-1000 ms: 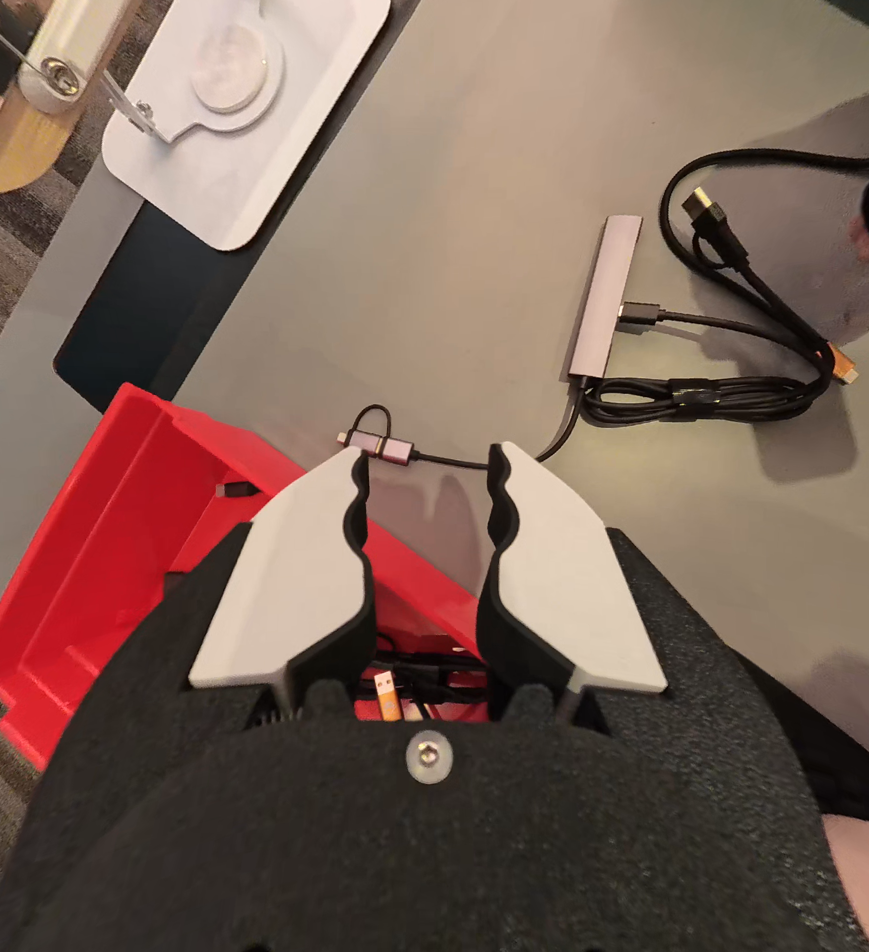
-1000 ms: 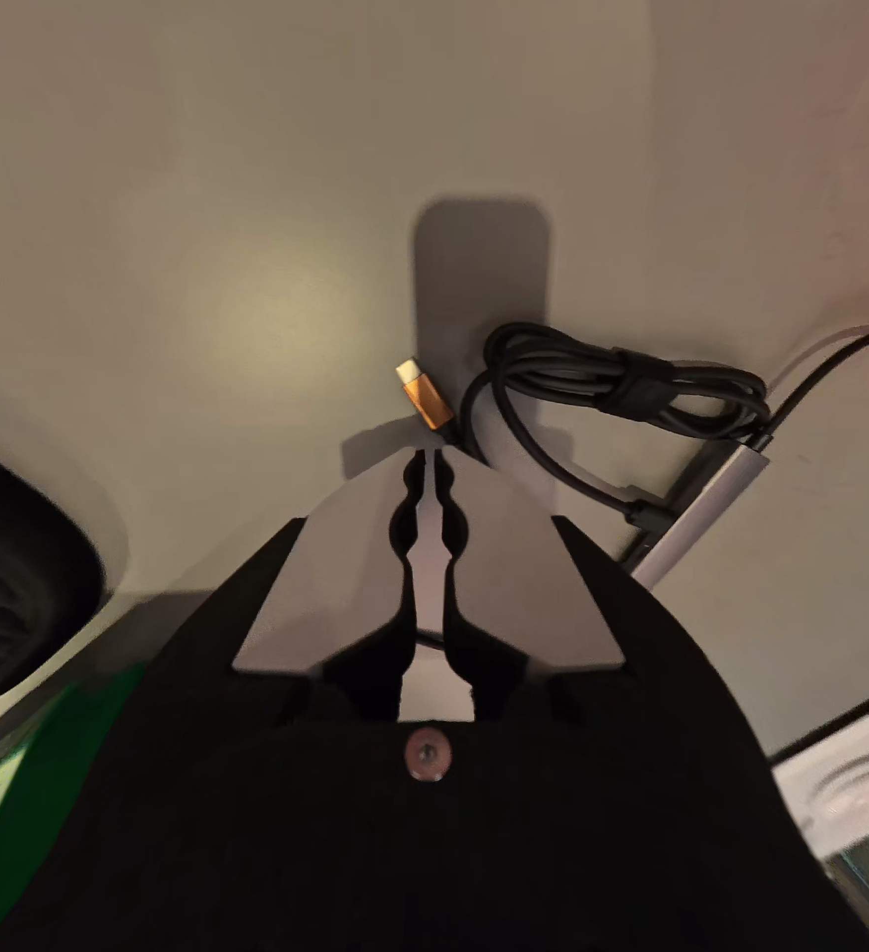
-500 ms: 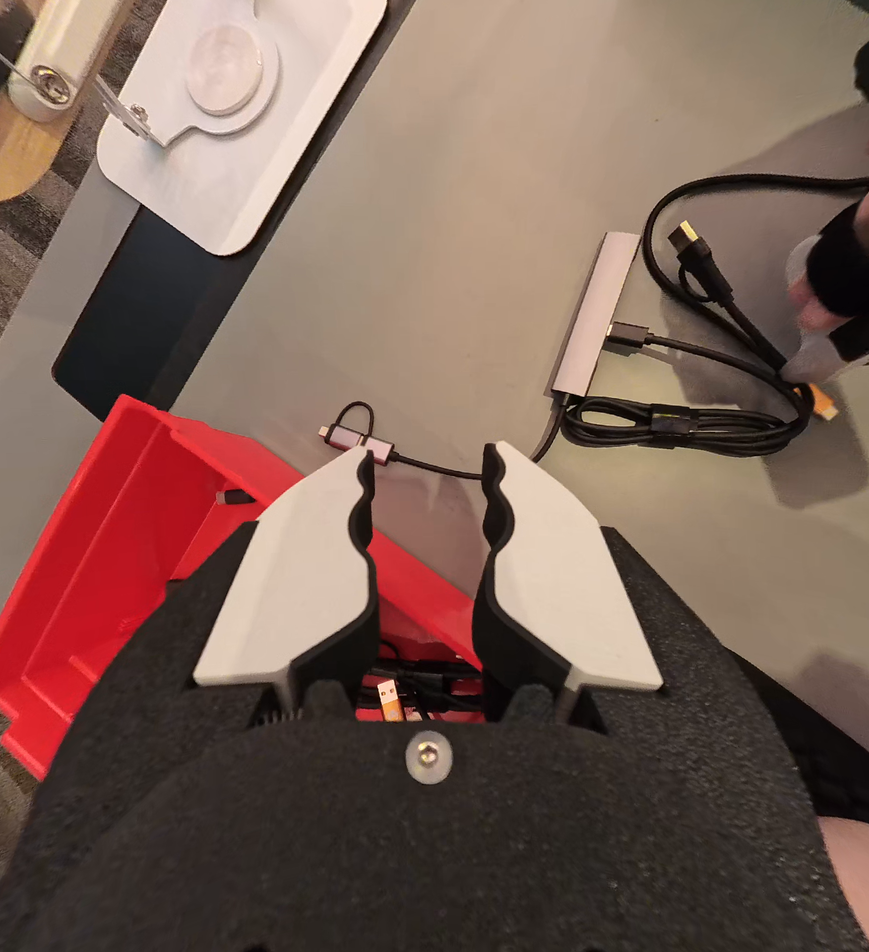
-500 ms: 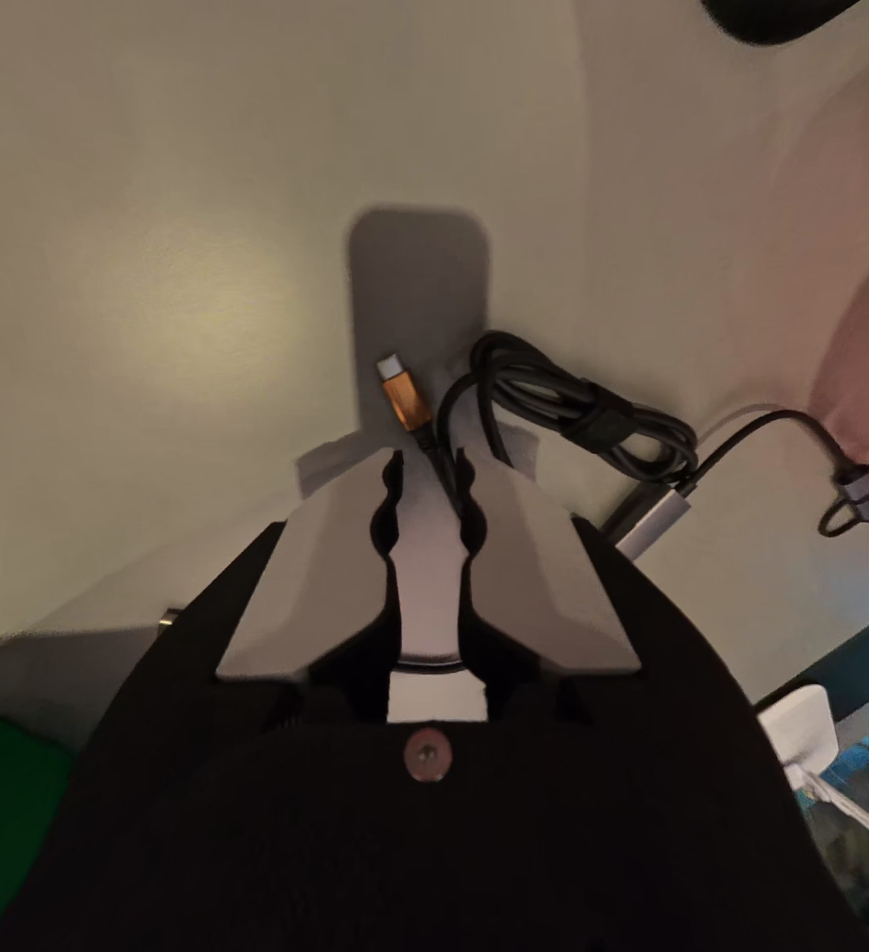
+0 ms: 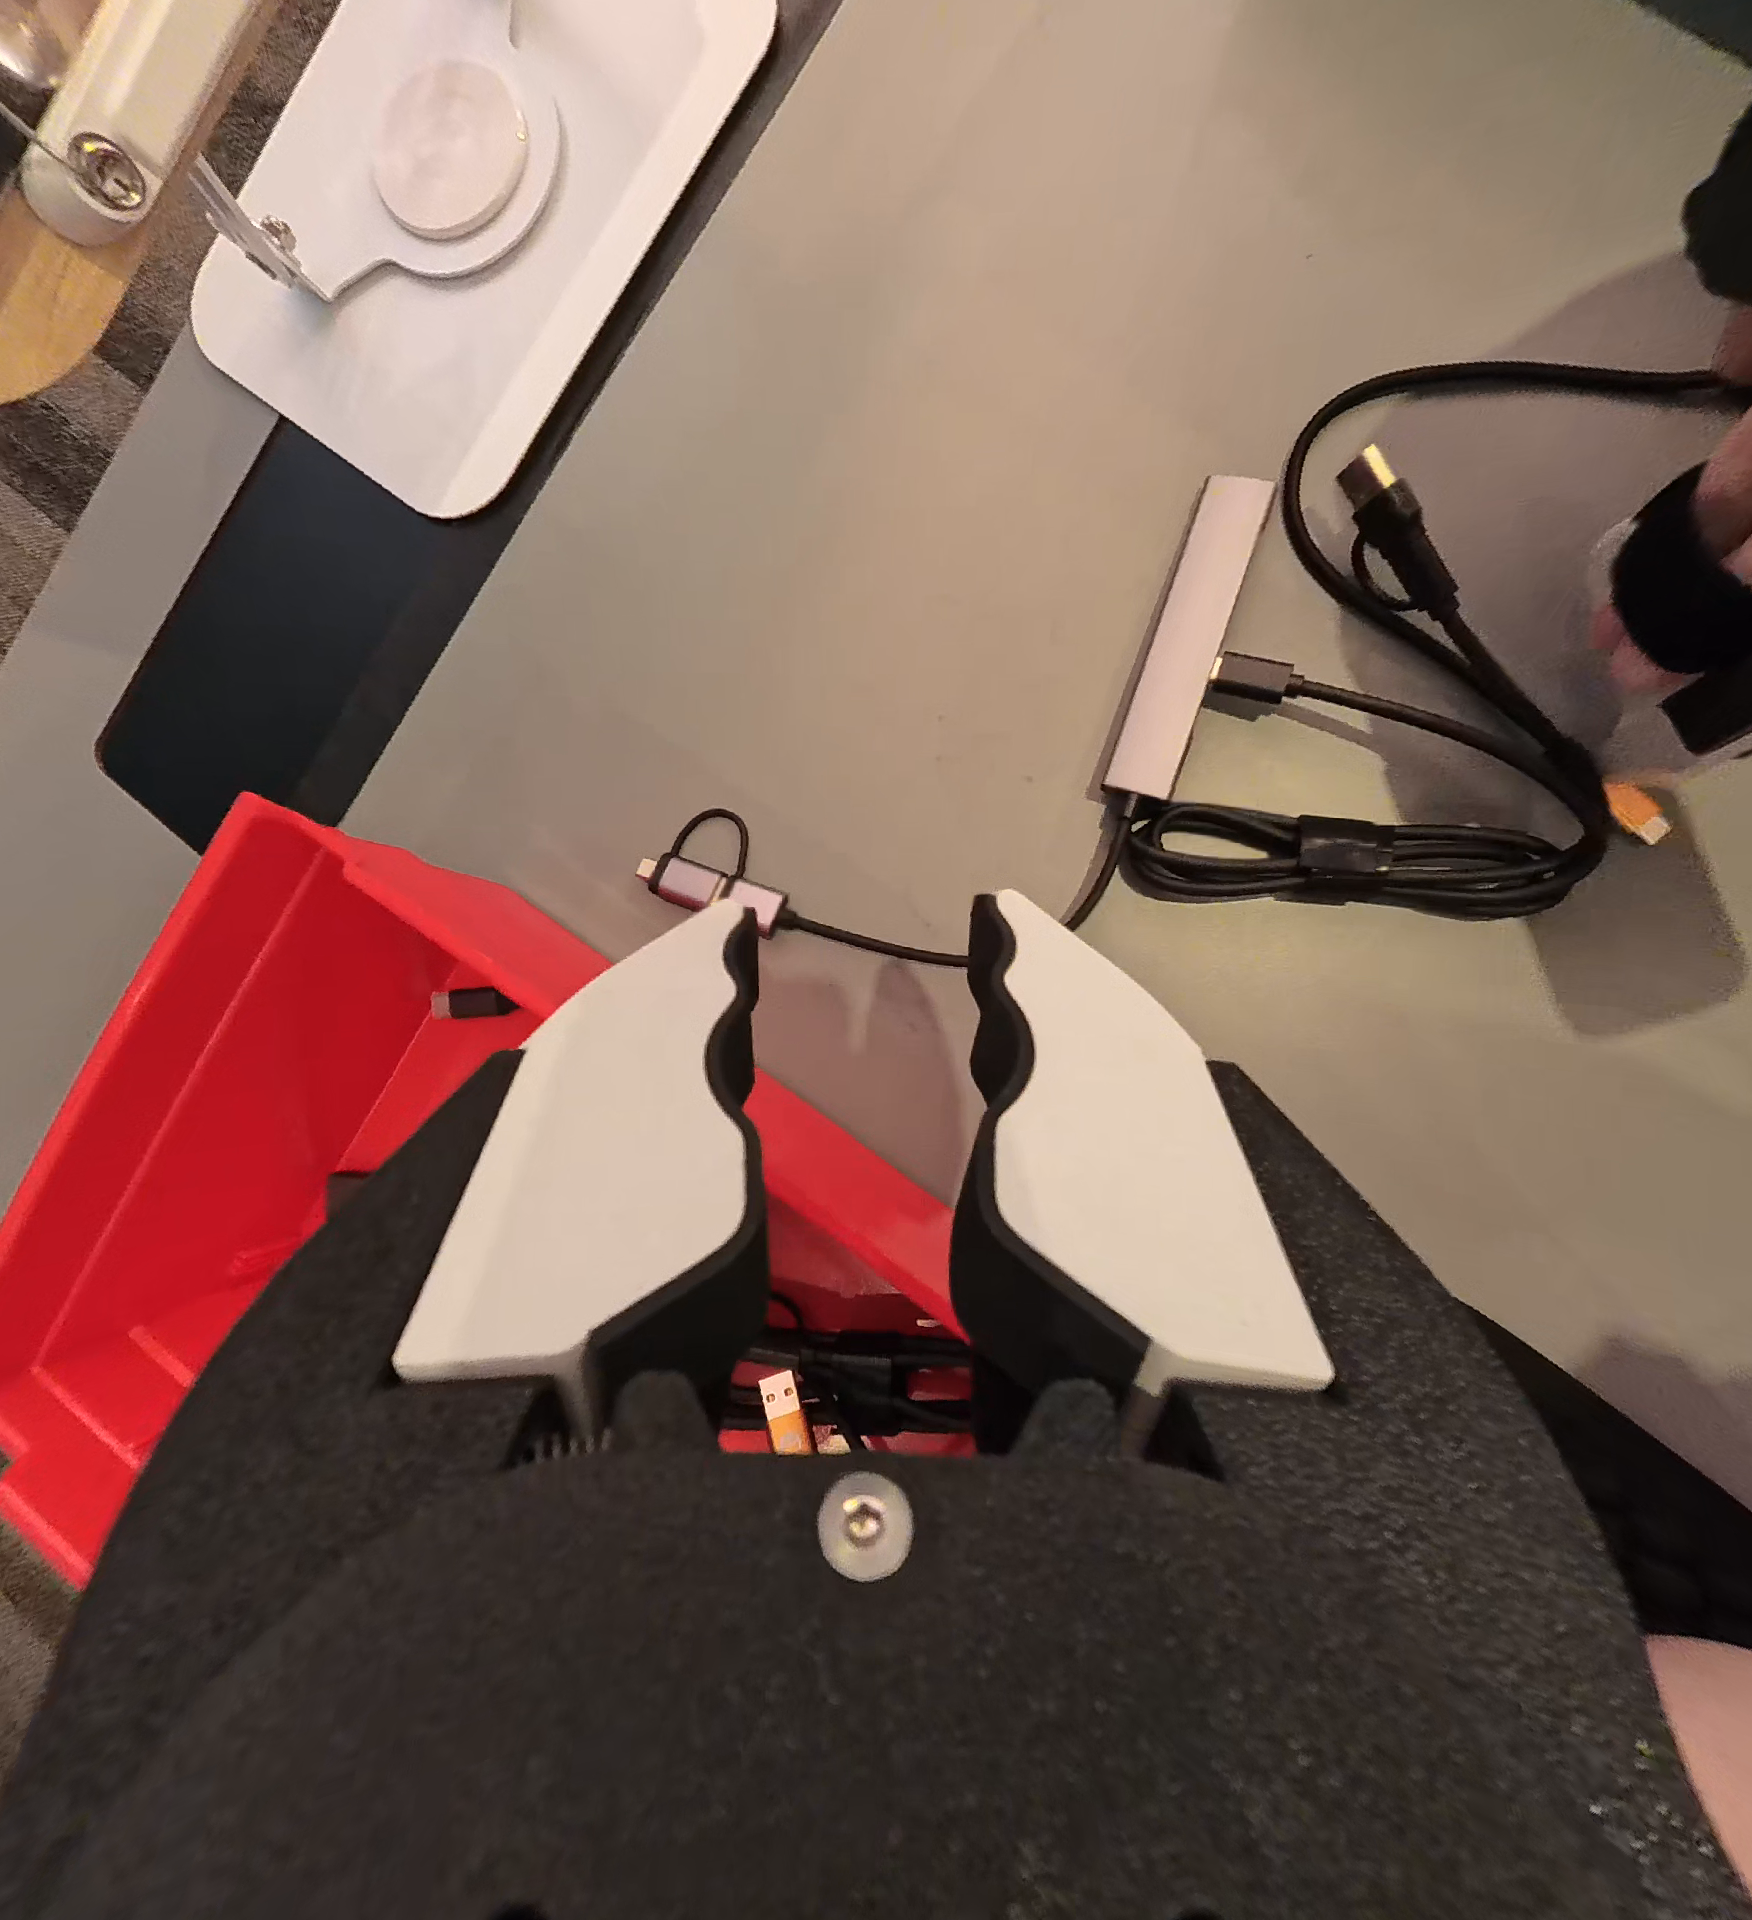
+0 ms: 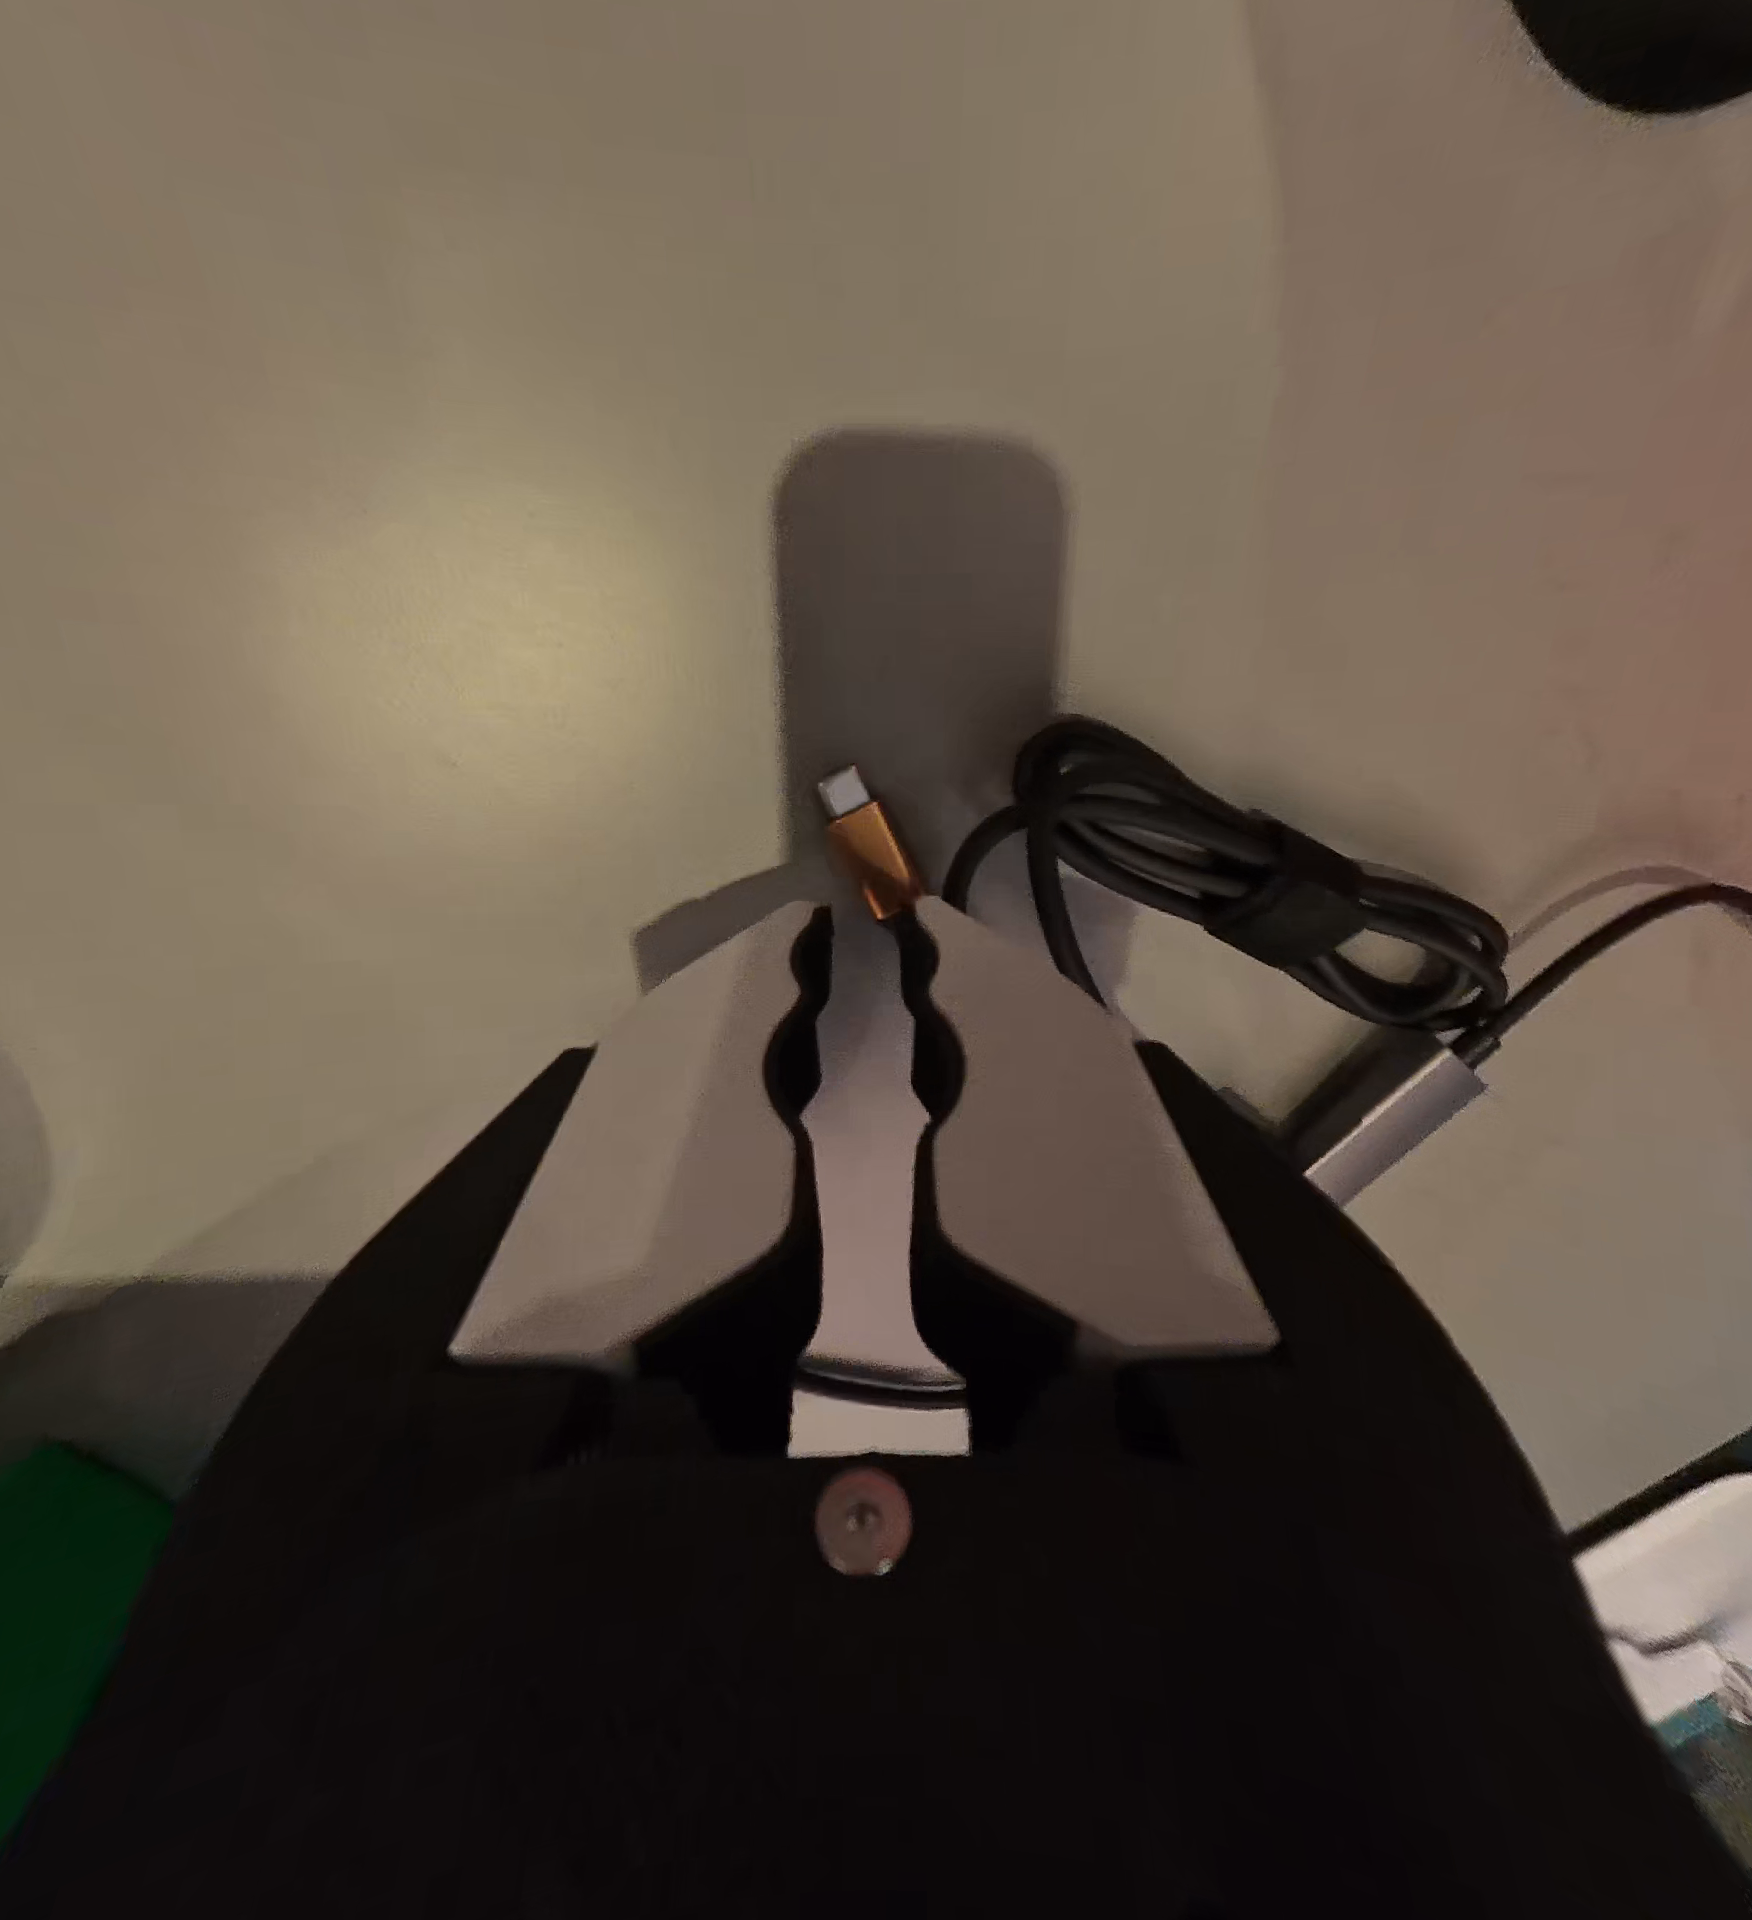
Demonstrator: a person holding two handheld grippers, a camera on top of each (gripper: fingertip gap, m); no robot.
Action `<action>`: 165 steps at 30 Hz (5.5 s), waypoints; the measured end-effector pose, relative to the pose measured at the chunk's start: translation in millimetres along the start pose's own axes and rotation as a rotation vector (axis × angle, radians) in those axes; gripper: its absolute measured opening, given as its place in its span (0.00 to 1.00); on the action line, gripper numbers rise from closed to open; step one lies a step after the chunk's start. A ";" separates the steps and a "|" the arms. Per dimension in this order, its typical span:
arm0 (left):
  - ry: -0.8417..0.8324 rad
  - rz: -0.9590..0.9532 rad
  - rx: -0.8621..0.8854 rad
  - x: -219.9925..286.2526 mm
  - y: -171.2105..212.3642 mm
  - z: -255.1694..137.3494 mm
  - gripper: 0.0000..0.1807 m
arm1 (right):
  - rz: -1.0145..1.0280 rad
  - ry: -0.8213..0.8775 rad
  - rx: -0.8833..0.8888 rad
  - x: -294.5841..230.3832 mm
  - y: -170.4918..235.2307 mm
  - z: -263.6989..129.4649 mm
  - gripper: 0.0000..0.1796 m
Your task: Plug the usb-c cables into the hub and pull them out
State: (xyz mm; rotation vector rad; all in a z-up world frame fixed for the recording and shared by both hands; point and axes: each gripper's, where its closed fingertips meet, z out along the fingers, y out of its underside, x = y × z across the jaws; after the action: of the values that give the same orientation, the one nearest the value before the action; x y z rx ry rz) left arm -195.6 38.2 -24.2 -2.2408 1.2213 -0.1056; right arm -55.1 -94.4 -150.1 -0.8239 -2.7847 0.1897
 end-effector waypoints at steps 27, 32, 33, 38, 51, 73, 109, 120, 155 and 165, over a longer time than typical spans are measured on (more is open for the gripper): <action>0.223 -0.055 0.308 30.9 -51.5 -30.4 0.23 | 0.385 0.176 0.203 33.8 -6.4 -40.1 0.07; 0.503 -0.158 0.452 65.2 -80.8 -58.0 0.26 | 0.563 0.667 0.149 68.5 23.9 -94.9 0.07; 0.540 -0.176 0.455 70.6 -84.6 -58.6 0.26 | 0.616 0.762 0.151 73.7 32.3 -107.4 0.07; 0.674 -0.255 0.422 97.4 -107.5 -37.3 0.24 | 0.776 1.136 0.110 79.6 61.9 -153.8 0.07; 0.666 -0.215 0.385 118.4 -126.8 19.9 0.04 | 0.825 1.254 0.028 71.0 83.7 -164.9 0.06; 0.904 -0.077 0.515 125.4 -115.8 -55.9 0.03 | 0.358 1.348 0.616 37.2 -22.8 -292.9 0.14; 1.170 -0.145 0.614 143.1 -125.9 -108.1 0.03 | 0.185 1.305 0.471 69.5 -26.3 -246.3 0.04; 1.161 -0.154 0.599 141.4 -125.4 -104.1 0.03 | 0.197 1.305 0.455 72.1 -23.9 -242.4 0.05; 0.221 0.065 -0.407 69.4 18.1 136.7 0.33 | 0.337 1.453 0.359 19.6 24.3 -306.8 0.05; 0.233 0.087 -0.333 71.3 10.8 140.1 0.20 | 0.349 1.432 0.333 24.2 29.4 -298.2 0.04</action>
State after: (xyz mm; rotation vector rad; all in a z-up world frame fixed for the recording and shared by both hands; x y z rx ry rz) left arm -116.0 40.3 -160.2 -2.5080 1.5556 -0.1418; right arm 16.8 -39.2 136.6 -0.8352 -1.2368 0.0575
